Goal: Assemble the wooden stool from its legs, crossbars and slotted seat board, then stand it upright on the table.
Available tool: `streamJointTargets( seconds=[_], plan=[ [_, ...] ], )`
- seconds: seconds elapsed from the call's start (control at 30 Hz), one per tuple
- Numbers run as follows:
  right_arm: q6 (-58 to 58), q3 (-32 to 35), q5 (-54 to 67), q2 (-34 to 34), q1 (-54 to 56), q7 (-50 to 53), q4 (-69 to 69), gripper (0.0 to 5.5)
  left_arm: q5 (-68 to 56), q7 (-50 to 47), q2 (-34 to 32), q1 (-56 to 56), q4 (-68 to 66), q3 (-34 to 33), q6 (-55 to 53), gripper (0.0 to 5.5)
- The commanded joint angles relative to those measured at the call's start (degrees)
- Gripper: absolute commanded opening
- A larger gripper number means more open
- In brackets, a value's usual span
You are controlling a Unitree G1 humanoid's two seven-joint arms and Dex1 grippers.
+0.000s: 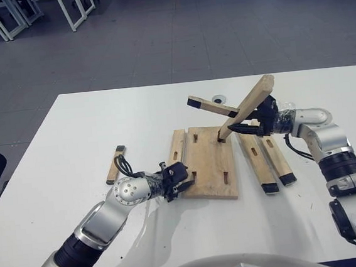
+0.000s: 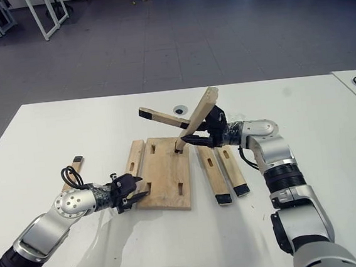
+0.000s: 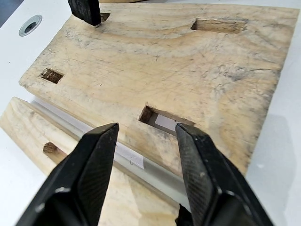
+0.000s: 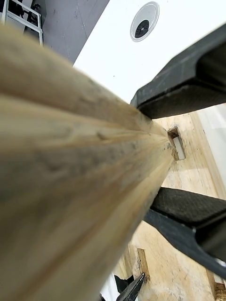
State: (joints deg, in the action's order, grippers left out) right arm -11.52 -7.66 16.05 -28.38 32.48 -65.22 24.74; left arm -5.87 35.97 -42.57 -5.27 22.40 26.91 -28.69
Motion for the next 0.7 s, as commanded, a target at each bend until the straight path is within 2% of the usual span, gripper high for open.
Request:
streamJointTargets(
  seconds=[0.03,0.4,0.7],
  plan=[
    [-3.70,-0.27,-0.75,-2.61,-3.36,-0.92,-3.02,2.10,3.04,0.77,-1.11,1.87,-3.99,-0.11,-1.67,2.25],
    [-14.61,6.65,6.62,-4.03,-5.09,1.30,-14.10,2.10,4.89,0.74,0.38,3.82,-3.80,-0.19,-1.37,2.25],
    [-12.68,4.72,2.28,-4.89,-5.27,1.42,-8.50,2.10,5.61,1.77,0.45,3.43,-4.26,-0.34,-0.88,2.25]
  ],
)
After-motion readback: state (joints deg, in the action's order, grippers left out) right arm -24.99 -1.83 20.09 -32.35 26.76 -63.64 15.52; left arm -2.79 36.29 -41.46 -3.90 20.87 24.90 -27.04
